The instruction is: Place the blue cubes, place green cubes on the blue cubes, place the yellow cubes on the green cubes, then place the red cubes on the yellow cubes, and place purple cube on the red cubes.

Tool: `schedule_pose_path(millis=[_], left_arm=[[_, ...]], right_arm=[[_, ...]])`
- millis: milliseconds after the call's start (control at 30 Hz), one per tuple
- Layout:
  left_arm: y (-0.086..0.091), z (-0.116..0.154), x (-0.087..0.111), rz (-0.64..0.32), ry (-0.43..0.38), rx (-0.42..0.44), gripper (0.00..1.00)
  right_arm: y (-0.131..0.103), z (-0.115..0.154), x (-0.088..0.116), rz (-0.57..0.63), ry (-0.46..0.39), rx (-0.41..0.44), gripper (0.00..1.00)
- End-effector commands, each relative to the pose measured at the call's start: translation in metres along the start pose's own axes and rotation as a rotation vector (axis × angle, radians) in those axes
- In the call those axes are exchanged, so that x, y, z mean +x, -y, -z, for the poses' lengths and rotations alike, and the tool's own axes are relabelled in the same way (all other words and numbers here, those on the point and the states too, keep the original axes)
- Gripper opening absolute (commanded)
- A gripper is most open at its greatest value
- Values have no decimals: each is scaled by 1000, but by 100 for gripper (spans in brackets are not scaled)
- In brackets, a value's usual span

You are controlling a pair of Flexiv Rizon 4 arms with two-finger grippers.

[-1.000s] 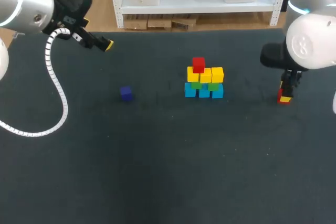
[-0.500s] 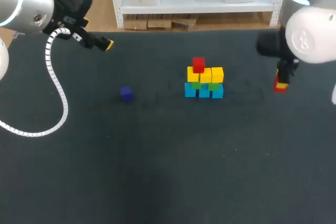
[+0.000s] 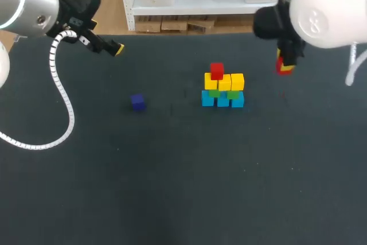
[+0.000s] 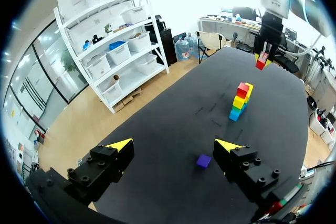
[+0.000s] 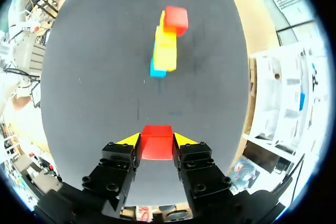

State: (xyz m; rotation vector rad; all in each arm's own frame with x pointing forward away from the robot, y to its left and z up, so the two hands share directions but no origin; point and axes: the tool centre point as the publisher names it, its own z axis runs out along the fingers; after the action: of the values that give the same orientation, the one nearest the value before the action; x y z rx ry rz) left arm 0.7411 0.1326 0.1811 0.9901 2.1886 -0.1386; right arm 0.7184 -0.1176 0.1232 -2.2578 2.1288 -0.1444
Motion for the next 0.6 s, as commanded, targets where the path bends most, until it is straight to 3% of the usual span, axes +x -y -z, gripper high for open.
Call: schedule_pose_path(millis=[33,600], left_arm=[[-2,0,1,-2,4,7,100],[-2,0,1,-2,4,7,100]], right_arm=[[8,8,-20,26,3,-21,0],[0,4,-71,88,92,-100,0]])
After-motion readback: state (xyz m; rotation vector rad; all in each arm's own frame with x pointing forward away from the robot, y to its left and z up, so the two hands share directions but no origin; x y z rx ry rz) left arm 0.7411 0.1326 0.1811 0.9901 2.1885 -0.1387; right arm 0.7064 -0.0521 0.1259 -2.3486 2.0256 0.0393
